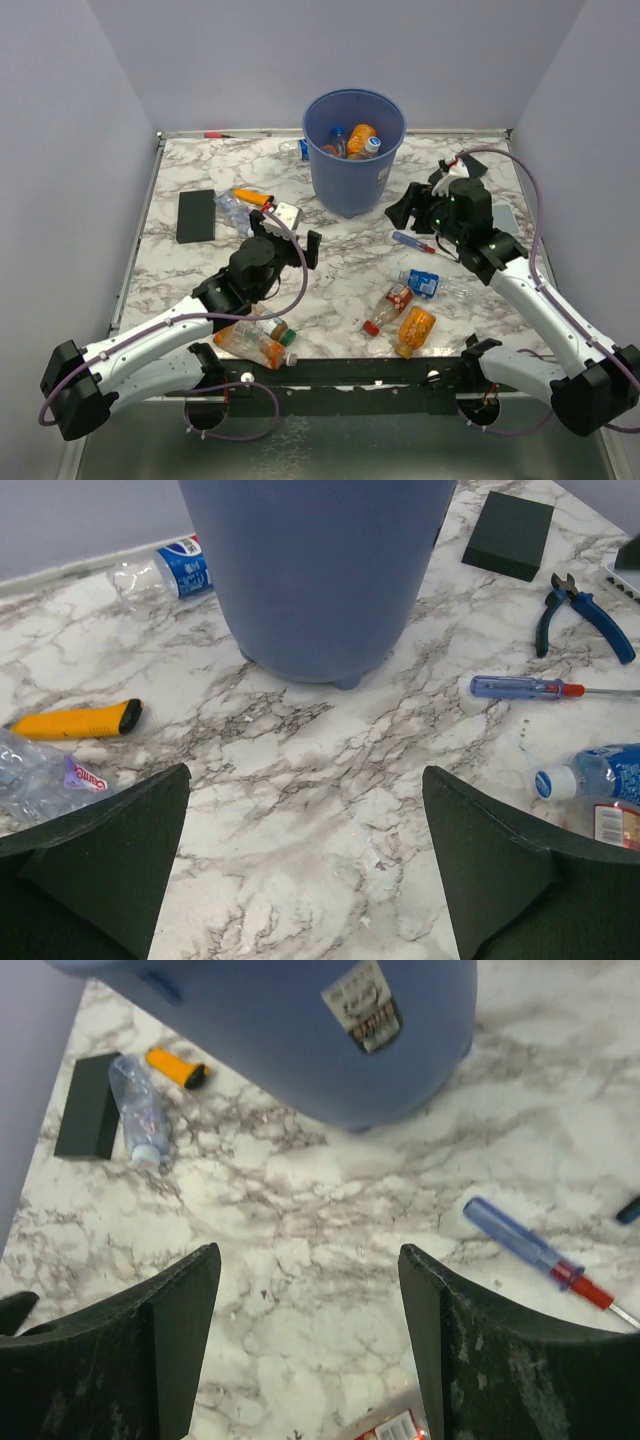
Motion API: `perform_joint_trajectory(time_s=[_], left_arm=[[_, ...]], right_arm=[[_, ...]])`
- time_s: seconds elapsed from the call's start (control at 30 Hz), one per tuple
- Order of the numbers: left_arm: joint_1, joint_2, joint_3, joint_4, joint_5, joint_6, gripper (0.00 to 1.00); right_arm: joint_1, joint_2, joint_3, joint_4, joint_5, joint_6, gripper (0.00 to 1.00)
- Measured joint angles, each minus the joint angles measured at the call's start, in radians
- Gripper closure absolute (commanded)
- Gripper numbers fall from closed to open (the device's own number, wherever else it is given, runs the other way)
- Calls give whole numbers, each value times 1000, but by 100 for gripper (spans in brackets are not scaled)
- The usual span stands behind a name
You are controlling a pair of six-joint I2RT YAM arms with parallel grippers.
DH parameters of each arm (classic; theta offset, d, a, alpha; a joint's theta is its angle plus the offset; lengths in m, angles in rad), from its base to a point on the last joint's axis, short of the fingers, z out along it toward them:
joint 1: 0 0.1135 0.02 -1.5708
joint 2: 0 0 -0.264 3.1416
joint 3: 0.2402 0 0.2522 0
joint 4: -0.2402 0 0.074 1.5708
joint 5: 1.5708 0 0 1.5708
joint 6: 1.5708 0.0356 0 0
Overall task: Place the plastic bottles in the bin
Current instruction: Pick up the plastic bottle at the center of the board.
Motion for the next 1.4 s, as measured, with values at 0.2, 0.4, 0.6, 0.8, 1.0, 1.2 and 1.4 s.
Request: perform_joint_trajectory(time_s=[0.2, 0.4, 0.6, 0.8, 1.0, 1.2, 1.4], left_arm=[[0, 46, 78, -91, 46, -109, 1], [-18, 72, 56, -135, 283, -223, 1], [-119, 157, 55, -159, 346, -262, 1], [-151, 285, 61, -169, 346, -304, 1], [-203, 371, 71, -163, 400, -316, 1], [-300, 519, 137, -157, 455, -291, 3], [-331, 641, 185, -145, 479, -266, 15]], right_arm=[[0, -55, -123, 24, -21, 79, 17], [0, -207, -273, 22, 11, 152, 13], [0, -301, -345, -42, 102, 201, 12], [0, -235, -339, -140, 145, 203, 8], [0, -237, -330, -208, 132, 201, 7], [0, -275, -332, -198, 90, 229, 7], [0, -305, -354, -182, 61, 254, 8]])
